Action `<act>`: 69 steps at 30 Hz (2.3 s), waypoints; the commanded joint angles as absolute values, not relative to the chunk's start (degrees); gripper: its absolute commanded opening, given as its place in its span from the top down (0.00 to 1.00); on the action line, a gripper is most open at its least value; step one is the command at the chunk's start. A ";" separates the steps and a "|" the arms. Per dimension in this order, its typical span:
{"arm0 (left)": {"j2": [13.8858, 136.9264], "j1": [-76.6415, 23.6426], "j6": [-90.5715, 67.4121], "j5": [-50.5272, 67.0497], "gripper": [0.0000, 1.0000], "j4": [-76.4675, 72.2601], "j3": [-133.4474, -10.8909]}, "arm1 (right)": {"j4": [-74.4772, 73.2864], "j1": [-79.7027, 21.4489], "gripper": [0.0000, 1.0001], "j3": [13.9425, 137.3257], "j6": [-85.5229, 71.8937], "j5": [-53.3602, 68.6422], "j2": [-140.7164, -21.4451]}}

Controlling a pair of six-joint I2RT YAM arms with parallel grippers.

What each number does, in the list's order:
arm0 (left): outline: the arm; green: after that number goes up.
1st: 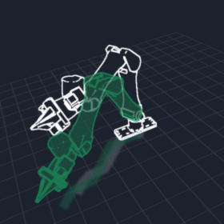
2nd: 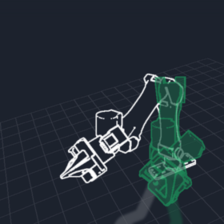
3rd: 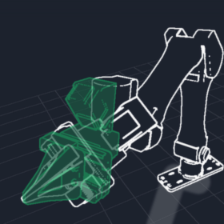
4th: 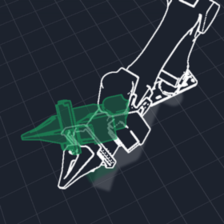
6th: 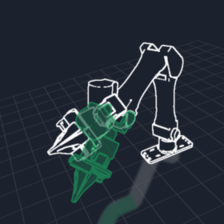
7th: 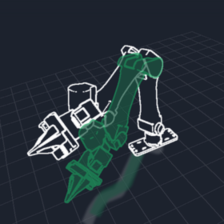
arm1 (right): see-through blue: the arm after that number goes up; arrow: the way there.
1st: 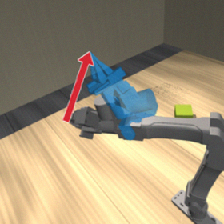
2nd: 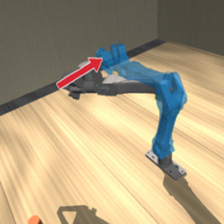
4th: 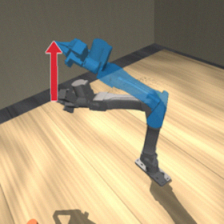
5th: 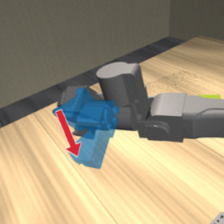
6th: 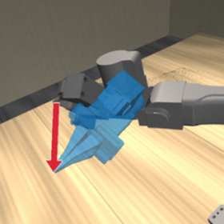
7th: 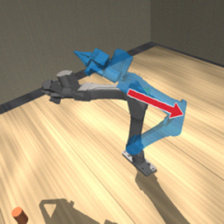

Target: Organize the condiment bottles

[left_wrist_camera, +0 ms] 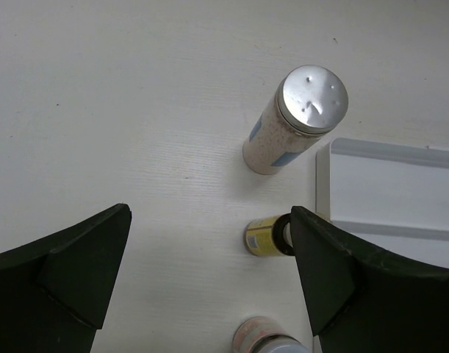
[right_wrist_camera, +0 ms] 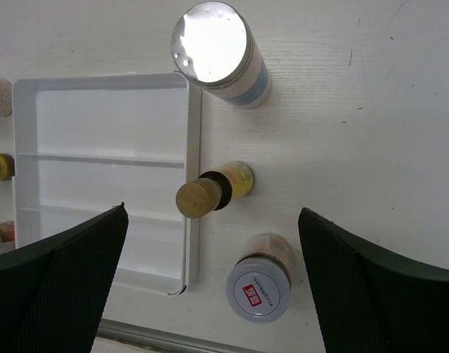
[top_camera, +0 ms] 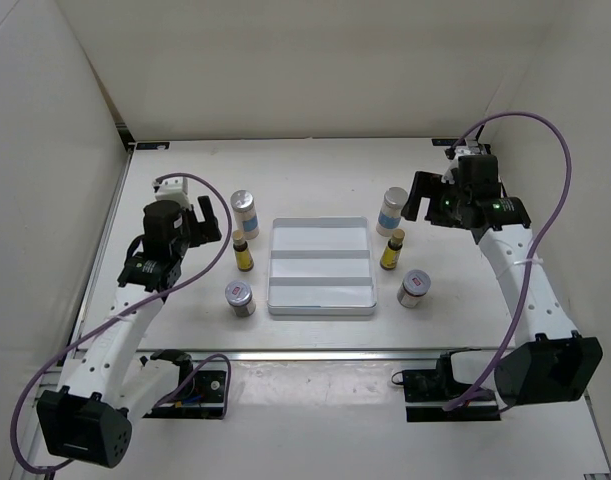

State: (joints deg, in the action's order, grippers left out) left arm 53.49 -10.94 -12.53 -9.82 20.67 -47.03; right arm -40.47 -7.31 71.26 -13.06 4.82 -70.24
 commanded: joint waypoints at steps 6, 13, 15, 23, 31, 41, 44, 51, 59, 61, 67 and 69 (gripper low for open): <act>52.21 -12.30 -13.54 -14.15 0.00 19.78 -46.14 | -40.25 -7.65 0.00 72.25 -15.12 7.38 -75.57; 53.61 -12.30 -15.73 -14.86 0.00 19.78 -46.14 | -43.16 -7.65 0.00 75.51 -16.87 3.52 -77.70; 53.61 -12.30 -16.26 -12.66 0.00 19.78 -46.66 | -41.75 -7.65 0.00 74.88 -17.40 4.31 -75.69; 53.61 -12.30 -16.61 -13.19 0.00 21.71 -47.20 | -42.29 -7.65 0.00 71.38 -16.70 2.63 -72.97; 55.81 -12.30 -15.56 -12.13 0.09 21.71 -47.20 | -39.37 -7.65 0.00 63.72 -17.40 0.80 -67.32; 53.17 -12.83 -17.31 -15.56 0.00 21.71 -47.72 | -43.76 -11.50 0.00 69.60 -16.35 -1.75 -75.93; 54.57 -12.83 -17.31 -15.56 0.00 21.71 -47.72 | -46.49 -13.53 0.00 71.10 -16.96 -5.53 -78.73; 54.58 -12.83 -17.31 -16.08 0.00 22.23 -47.72 | -47.11 -15.11 0.01 63.91 -21.26 -9.32 -76.91; 54.58 -12.83 -17.31 -15.56 0.00 22.24 -47.72 | -48.43 -15.12 0.02 58.81 -23.20 -7.48 -74.18; 54.06 -12.83 -17.31 -16.08 0.00 22.24 -47.72 | -48.43 -15.12 0.02 58.18 -23.90 -7.47 -74.18; 54.05 -12.83 -17.31 -16.61 0.00 22.24 -47.72 | -48.43 -15.12 0.09 54.94 -25.30 -5.63 -75.23; 53.53 -12.83 -17.31 -16.61 0.00 22.24 -47.72 | -48.43 -15.12 0.13 53.80 -26.19 -5.62 -75.23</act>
State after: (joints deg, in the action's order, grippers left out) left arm 55.00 -12.56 -17.04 -15.51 22.26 -46.24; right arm -48.03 -14.94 54.98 -23.88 -6.61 -75.46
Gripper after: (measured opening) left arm 0.997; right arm 0.881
